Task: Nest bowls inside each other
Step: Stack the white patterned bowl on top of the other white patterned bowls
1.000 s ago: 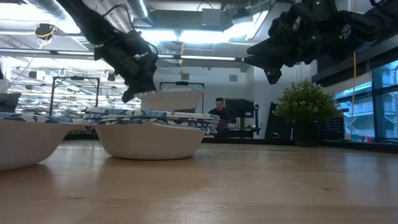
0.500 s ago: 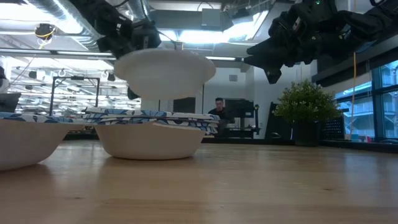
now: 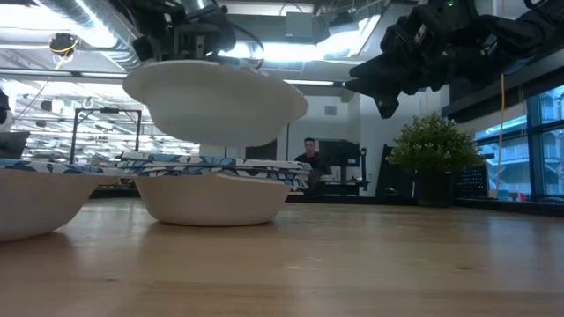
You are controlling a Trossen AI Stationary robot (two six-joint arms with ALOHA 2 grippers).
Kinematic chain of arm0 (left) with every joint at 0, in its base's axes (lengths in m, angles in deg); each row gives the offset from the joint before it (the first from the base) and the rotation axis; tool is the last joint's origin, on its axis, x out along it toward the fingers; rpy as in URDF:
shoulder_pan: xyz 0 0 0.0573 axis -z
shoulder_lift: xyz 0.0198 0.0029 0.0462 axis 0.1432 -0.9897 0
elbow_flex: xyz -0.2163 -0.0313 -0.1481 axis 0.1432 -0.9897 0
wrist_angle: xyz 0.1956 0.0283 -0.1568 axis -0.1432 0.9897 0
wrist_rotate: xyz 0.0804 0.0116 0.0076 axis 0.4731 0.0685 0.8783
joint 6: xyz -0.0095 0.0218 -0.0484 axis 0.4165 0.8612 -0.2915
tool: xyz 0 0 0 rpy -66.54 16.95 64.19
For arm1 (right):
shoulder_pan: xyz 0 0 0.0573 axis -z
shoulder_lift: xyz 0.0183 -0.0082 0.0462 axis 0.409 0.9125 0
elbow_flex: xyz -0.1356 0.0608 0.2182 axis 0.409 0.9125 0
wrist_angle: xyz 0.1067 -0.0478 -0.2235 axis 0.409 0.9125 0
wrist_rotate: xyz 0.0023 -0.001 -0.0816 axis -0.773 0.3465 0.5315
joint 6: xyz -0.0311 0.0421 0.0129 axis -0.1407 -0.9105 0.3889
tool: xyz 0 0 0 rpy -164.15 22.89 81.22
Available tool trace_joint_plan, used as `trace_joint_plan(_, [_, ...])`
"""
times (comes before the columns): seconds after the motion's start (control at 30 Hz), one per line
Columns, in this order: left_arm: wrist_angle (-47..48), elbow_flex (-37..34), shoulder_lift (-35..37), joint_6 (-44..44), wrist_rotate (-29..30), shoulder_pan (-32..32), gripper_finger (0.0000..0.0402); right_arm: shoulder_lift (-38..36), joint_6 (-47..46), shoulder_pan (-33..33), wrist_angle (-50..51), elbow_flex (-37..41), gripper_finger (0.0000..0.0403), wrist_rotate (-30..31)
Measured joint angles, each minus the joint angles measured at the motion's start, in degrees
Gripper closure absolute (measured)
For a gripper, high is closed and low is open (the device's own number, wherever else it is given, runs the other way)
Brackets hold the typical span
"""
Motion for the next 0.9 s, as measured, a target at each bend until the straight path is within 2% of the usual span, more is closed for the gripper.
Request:
trace_joint_plan(0.13, [-0.03,0.00,0.00,-0.39,1.92,0.93,0.0397,0.01,-0.01,0.00,-0.01,0.00,0.0279,0.01])
trace_joint_plan(0.33, [-0.22,0.00,0.00,-0.81,4.85,1.16,0.0367,0.01,-0.02,0.00,-0.01,0.00,0.0279,0.01])
trace_joint_plan(0.63, [-0.52,0.00,-0.02,-2.03,5.62,1.16,0.0322,0.01,-0.02,0.00,-0.01,0.00,0.0279,0.00])
trace_joint_plan(0.77, [-0.50,0.00,-0.02,-1.58,9.14,1.16,0.0306,0.01,-0.01,0.00,-0.01,0.00,0.0279,0.00])
trace_joint_plan(0.9, [-0.44,0.00,-0.04,3.30,14.04,0.02,0.0301,0.01,0.02,0.00,-0.01,0.00,0.0279,0.00])
